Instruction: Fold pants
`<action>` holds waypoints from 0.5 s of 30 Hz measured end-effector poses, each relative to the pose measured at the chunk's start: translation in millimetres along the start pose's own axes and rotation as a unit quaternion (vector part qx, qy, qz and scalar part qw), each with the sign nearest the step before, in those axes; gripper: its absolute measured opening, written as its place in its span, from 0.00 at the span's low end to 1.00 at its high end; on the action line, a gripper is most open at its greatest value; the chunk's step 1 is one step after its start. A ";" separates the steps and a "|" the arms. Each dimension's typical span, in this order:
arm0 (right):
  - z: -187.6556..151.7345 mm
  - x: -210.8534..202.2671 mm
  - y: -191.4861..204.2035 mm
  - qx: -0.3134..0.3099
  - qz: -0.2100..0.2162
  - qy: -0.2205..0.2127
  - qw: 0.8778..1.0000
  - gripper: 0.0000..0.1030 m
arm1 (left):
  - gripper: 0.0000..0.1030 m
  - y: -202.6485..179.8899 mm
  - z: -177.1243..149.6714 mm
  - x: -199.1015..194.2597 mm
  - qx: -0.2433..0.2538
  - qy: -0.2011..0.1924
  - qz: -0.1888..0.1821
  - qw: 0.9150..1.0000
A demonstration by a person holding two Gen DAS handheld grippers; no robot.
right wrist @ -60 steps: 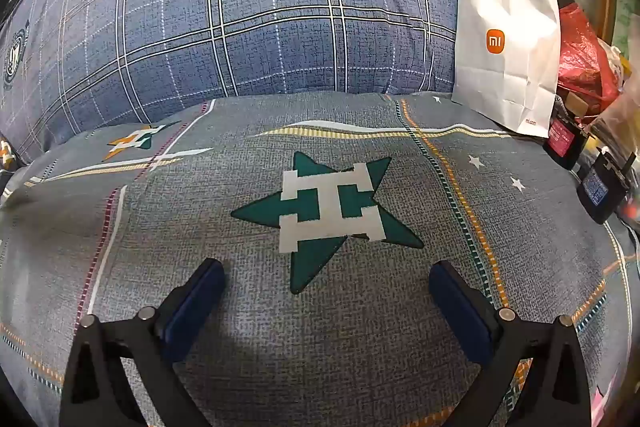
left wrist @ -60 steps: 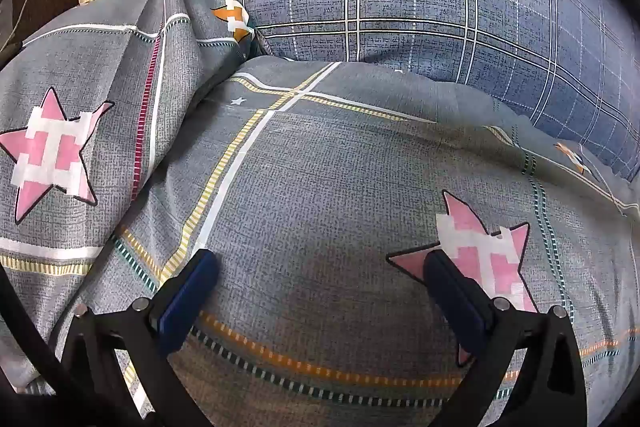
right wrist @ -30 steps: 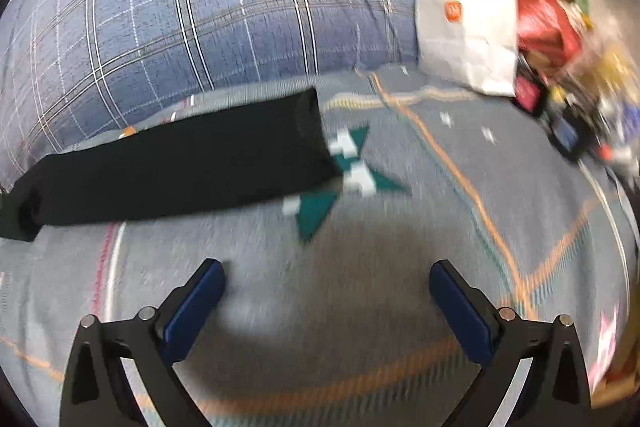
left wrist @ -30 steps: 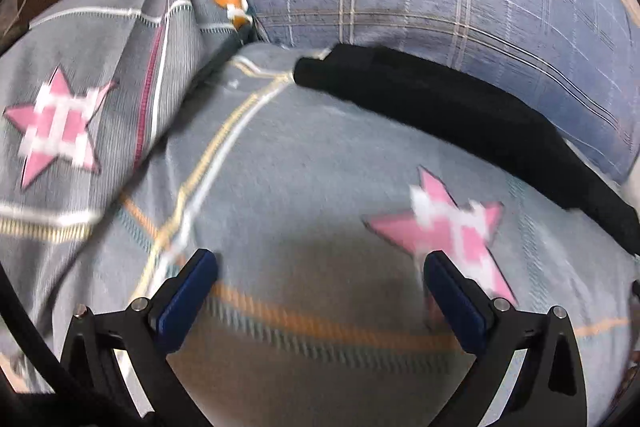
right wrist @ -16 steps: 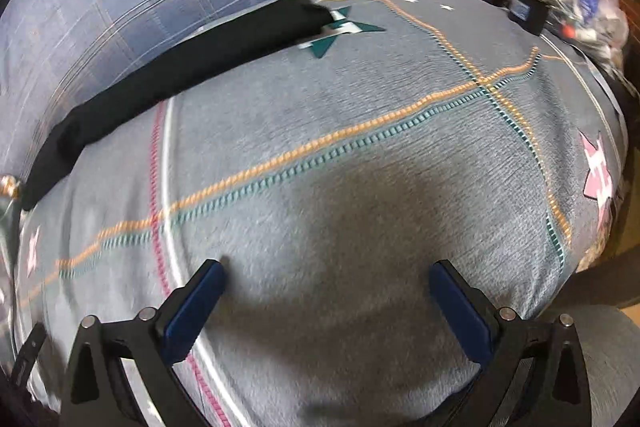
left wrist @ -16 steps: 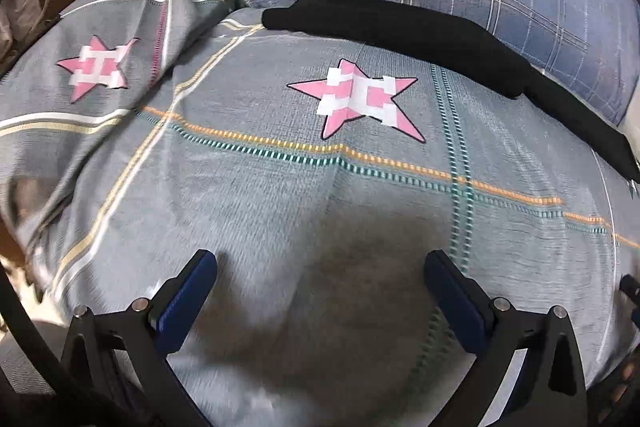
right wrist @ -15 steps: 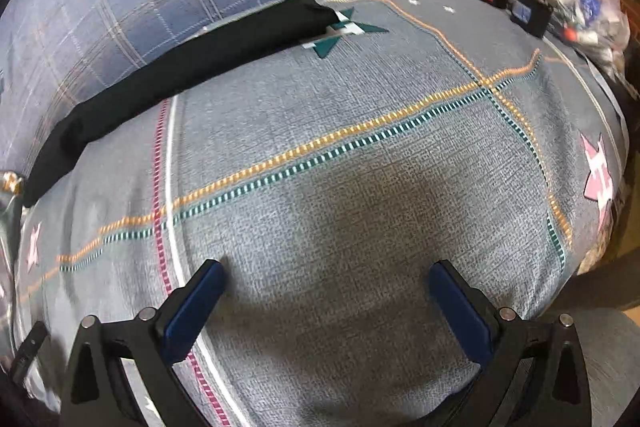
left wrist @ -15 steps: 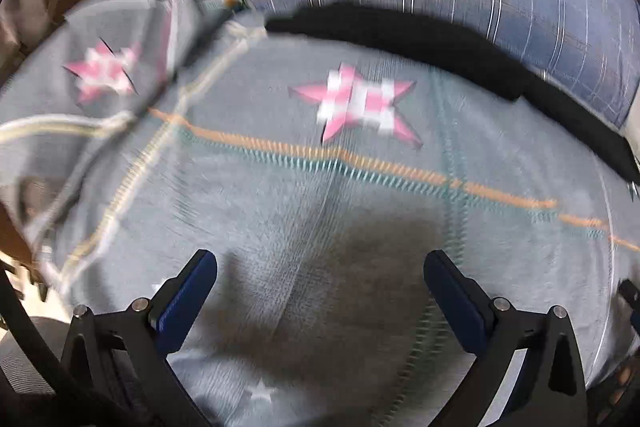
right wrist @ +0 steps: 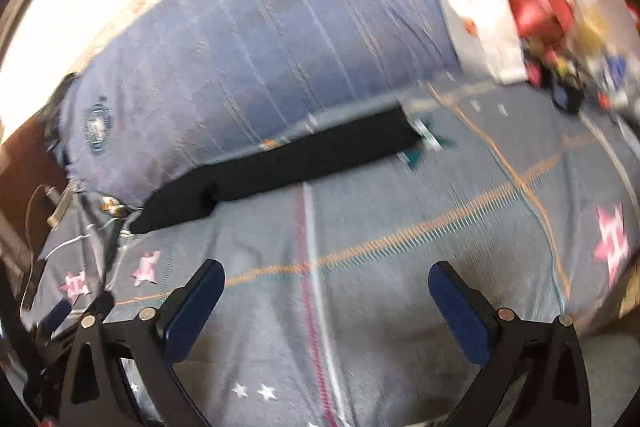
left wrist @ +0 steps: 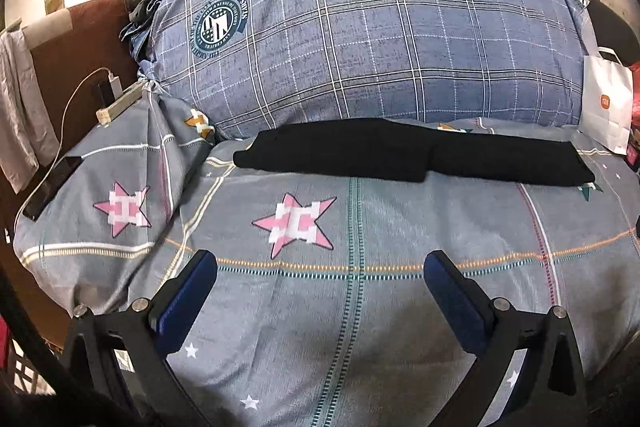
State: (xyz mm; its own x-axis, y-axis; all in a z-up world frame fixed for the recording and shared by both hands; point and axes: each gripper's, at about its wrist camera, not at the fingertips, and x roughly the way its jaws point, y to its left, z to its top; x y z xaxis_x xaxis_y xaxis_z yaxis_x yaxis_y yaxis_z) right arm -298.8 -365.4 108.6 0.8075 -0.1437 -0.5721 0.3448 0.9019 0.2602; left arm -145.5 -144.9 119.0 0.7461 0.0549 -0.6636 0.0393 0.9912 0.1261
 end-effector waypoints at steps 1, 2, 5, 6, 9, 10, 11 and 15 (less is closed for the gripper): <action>4.5 -2.9 4.7 -0.004 0.005 -0.008 1.000 1.00 | 1.00 -2.9 2.0 -5.1 0.000 -0.005 -0.001 1.000; 9.9 -3.6 11.0 -0.006 0.011 -0.012 1.000 1.00 | 1.00 -2.9 7.7 -8.8 -0.003 -0.013 -0.001 1.000; 27.8 -8.3 23.4 -0.015 0.025 -0.025 0.999 1.00 | 1.00 -9.9 23.7 -11.2 -0.002 -0.023 -0.004 1.000; 34.3 -6.6 26.6 -0.017 0.025 -0.023 0.999 1.00 | 1.00 -13.0 31.0 -11.7 -0.001 -0.027 -0.005 1.000; 50.5 -1.1 31.6 -0.015 0.029 -0.024 0.999 1.00 | 1.00 -20.0 51.0 -11.0 -0.003 -0.033 -0.009 0.999; 54.5 -1.0 32.1 -0.012 0.032 -0.024 0.999 1.00 | 1.00 -21.6 57.8 -10.5 -0.005 -0.036 -0.013 0.999; 59.4 3.2 32.7 -0.007 0.035 -0.021 0.999 1.00 | 1.00 -23.7 64.6 -8.8 -0.005 -0.038 -0.016 0.999; 73.5 16.3 31.2 0.001 0.036 -0.010 0.999 1.00 | 1.00 -33.1 86.1 4.6 -0.003 -0.040 -0.020 0.999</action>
State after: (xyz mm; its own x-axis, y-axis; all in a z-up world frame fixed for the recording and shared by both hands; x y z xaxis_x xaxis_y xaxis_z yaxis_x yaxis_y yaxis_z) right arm -239.7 -369.5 164.5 0.8398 -0.0860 -0.5360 0.2861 0.9092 0.3024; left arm -86.1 -187.8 175.2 0.7944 0.0057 -0.6073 0.0658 0.9933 0.0954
